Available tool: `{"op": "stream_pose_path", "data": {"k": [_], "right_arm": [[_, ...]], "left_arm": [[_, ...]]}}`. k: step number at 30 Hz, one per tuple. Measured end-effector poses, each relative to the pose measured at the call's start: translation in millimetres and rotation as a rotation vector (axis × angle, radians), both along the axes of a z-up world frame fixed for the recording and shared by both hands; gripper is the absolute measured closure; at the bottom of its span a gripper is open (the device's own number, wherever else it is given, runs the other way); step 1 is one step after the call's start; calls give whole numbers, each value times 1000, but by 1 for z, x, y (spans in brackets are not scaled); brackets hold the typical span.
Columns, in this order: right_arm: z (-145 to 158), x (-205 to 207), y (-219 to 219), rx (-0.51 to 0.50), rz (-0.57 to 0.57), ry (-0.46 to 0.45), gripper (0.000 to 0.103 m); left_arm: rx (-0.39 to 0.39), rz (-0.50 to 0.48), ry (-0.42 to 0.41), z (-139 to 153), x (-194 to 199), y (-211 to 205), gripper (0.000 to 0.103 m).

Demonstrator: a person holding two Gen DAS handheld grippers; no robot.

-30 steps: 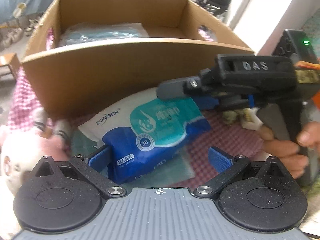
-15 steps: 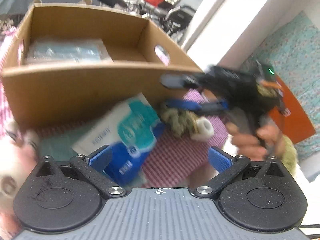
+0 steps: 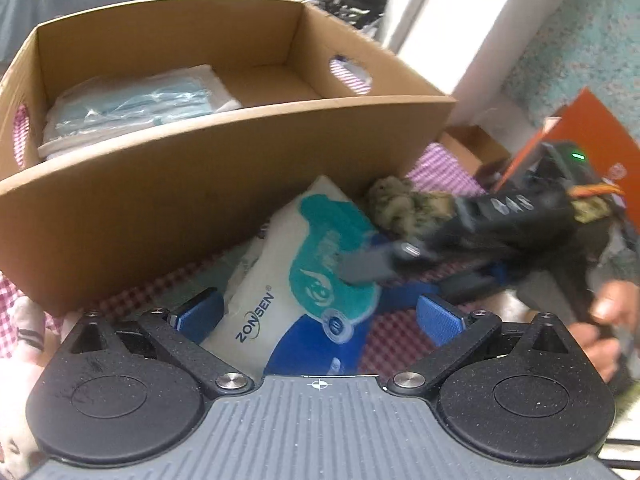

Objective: Organize soft objects
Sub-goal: 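Lift the wet wipes pack with the right tool and carry it over the box, then lower the wet wipes pack into the box and open the right tool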

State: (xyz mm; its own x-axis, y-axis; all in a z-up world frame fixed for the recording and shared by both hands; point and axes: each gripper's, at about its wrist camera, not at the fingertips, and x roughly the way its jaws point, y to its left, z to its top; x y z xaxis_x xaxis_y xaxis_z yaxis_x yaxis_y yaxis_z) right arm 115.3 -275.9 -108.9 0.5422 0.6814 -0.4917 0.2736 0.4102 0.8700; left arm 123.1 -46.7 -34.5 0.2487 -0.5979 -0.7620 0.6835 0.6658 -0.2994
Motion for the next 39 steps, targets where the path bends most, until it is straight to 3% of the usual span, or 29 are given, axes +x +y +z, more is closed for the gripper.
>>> {"op": "stream_pose_path", "data": {"k": [3, 6, 11, 14, 16, 19, 24, 30, 34, 37, 39], "right_arm": [[6, 7, 6, -40, 18, -28, 40], [0, 11, 11, -36, 12, 2, 41], [-7, 2, 1, -2, -44, -20, 42], [-1, -2, 7, -55, -42, -49, 48], [7, -8, 10, -82, -40, -77, 50], [22, -19, 14, -112, -43, -118, 52], [58, -39, 24, -173, -21, -196, 52], [136, -39, 31, -301, 15, -395, 52], [183, -3, 17, -386, 74, -459, 52], [200, 43, 1, -408, 137, -422, 52], [207, 77, -7, -430, 175, -381, 52]], "left_arm": [[-24, -27, -2, 6, -8, 4, 1], [-24, -15, -10, 8, -9, 4, 1], [106, -29, -84, -6, -11, -22, 2], [174, -42, -125, -13, -18, -35, 7], [193, -37, -149, -13, -23, -37, 7], [153, -22, -154, -3, -32, -31, 8], [139, -4, -196, 16, -52, -26, 9], [100, 36, -329, 66, -75, -28, 9], [59, 48, -378, 104, -58, -38, 9], [27, 60, -351, 126, -26, -48, 9], [8, 72, -287, 134, 5, -58, 9]]}}
